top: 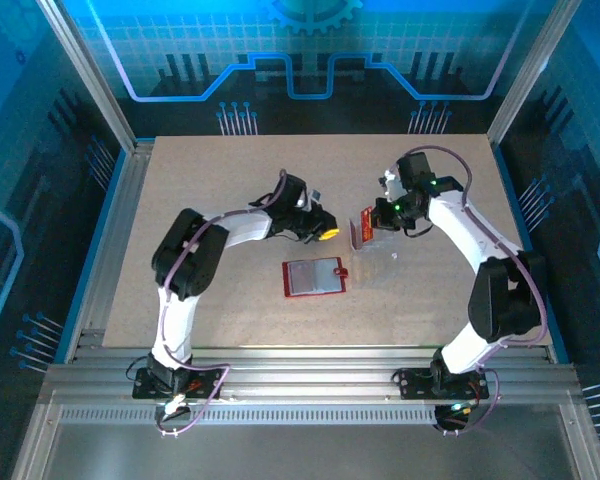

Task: Put the credit cards into the card holder

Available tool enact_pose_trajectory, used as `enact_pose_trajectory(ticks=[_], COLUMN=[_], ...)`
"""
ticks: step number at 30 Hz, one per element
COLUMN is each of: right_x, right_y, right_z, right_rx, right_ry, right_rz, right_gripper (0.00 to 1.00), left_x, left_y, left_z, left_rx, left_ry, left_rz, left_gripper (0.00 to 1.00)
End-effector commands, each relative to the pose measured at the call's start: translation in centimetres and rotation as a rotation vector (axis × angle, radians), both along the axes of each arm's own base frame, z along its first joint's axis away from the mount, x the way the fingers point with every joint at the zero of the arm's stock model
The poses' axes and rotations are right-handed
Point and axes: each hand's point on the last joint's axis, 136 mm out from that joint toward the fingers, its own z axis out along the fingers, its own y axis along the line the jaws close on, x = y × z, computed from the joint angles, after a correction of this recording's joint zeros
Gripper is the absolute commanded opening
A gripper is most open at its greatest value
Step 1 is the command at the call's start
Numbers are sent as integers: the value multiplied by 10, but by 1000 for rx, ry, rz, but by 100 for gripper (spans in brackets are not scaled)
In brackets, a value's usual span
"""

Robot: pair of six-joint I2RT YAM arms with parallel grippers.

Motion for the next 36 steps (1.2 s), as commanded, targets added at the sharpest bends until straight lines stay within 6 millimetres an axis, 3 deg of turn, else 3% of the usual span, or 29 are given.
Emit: enact_pose_trajectory(ticks=[1,7,13,16,21,26,36], right_x=[-3,-11,-27,-35,-47,-59,-66], right_y=[3,20,67,96,130,150,154], right_z=[13,27,19,12,2,-13,-37], right_rx=[29,19,77,131,216,241,245], right_ry=[-50,-140,-188,-203,-231,-230,-192], right_rz=[1,35,146,204,261,295,287], right_gripper=[0,0,0,0,0,0,0], left_x=[-19,-69,-115,-128,-134,-132,-125], left_y=[30,96,149,162,165,159,148], left_z=[19,0,-7,-16,-32,-41,-54], left_rx=[75,331,535,590,607,622,670], left_ry=[-61,-66,-73,-58,-27,-18,-25], left_rz=[2,12,31,29,13,-9,-39], left_gripper=[22,43,66,72,79,84,84])
